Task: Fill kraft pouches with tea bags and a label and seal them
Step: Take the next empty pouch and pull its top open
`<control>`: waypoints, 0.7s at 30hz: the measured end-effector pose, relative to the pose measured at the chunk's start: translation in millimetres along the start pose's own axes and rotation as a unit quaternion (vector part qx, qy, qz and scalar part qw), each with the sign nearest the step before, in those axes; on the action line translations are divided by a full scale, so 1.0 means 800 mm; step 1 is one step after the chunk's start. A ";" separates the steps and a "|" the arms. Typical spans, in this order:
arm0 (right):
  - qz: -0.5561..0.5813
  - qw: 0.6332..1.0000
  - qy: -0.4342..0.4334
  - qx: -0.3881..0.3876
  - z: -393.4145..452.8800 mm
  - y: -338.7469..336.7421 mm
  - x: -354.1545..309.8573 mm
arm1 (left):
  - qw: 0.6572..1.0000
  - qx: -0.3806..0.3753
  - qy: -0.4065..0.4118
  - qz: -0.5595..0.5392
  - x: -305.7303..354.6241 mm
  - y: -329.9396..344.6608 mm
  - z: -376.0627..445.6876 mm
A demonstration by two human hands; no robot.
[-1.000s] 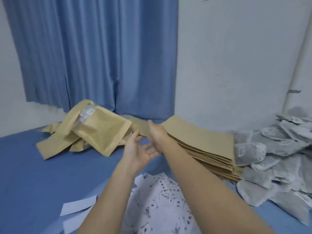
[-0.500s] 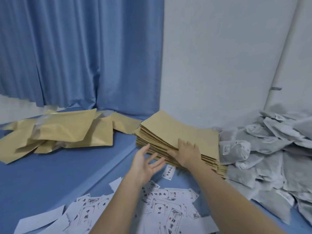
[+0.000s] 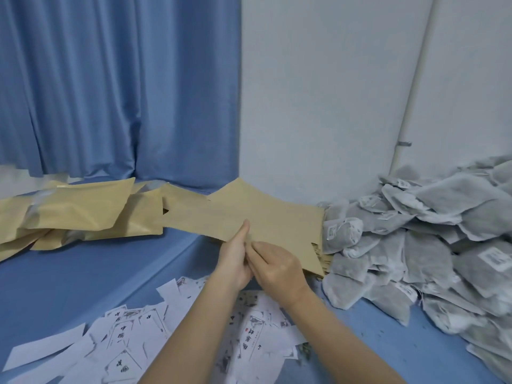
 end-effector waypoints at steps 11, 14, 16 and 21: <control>0.597 0.596 0.519 0.135 0.013 -0.101 0.077 | 0.783 0.209 0.412 0.416 0.056 0.022 -0.147; 0.606 0.569 0.533 0.158 0.020 -0.140 0.090 | 0.605 0.249 0.481 0.584 0.045 0.041 -0.173; 0.574 0.581 0.557 0.153 0.012 -0.155 0.097 | 0.516 0.276 0.477 0.656 0.030 0.048 -0.180; 0.528 0.549 0.626 0.169 -0.030 -0.173 0.106 | 0.426 0.301 0.500 0.691 0.003 0.050 -0.187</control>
Point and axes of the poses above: each hand's wrist, its own z-axis towards the middle knuckle, its own y-axis out of the palm, x = y × z, the point moved 9 cm from there along z, towards the middle knuckle, and after that the axes turned 14 degrees about -y, right-handed, at the moved point
